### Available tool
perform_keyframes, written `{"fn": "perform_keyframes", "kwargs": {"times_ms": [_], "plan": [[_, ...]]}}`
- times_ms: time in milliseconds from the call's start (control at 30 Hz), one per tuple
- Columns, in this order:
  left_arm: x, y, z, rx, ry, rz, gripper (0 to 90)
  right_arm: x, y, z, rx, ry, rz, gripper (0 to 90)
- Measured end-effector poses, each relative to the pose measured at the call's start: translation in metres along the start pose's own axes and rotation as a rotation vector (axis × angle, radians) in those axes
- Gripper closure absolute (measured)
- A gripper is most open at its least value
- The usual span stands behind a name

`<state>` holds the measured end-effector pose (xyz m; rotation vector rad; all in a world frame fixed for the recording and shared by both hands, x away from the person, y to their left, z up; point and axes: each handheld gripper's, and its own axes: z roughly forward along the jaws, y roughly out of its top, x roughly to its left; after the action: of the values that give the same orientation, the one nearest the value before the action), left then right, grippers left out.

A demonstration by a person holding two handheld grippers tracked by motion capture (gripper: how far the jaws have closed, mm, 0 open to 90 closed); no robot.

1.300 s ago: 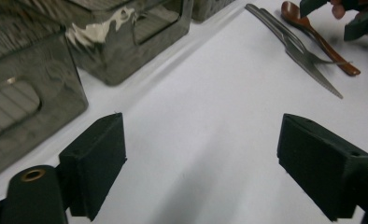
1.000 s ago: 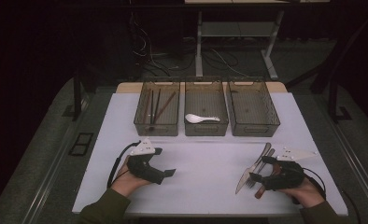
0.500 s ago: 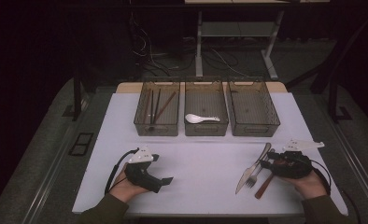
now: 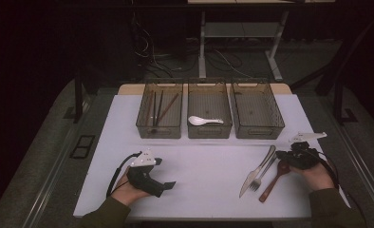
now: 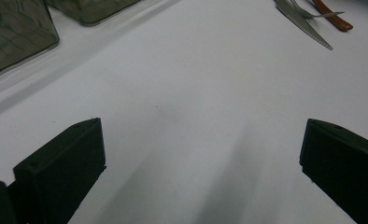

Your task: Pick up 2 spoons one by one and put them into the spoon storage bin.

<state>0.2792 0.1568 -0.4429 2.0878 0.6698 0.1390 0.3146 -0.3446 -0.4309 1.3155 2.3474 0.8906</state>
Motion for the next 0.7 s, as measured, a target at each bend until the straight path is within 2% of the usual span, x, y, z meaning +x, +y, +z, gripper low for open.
{"fn": "perform_keyframes", "kwargs": {"times_ms": [267, 333, 700], "plan": [[0.000, 0.000, 0.001, 0.004, -0.005, -0.003, 0.0, -0.001, -0.001, 0.008, 0.056, -0.029, -0.022, 89.4], [0.000, 0.000, 0.001, 0.006, -0.007, -0.002, 0.0, -0.001, -0.003, 0.009, 0.068, -0.035, -0.015, 89.3], [0.000, -0.001, 0.001, 0.009, -0.015, -0.004, 0.0, -0.005, -0.012, 0.001, 0.088, -0.051, 0.002, 89.3]]}}
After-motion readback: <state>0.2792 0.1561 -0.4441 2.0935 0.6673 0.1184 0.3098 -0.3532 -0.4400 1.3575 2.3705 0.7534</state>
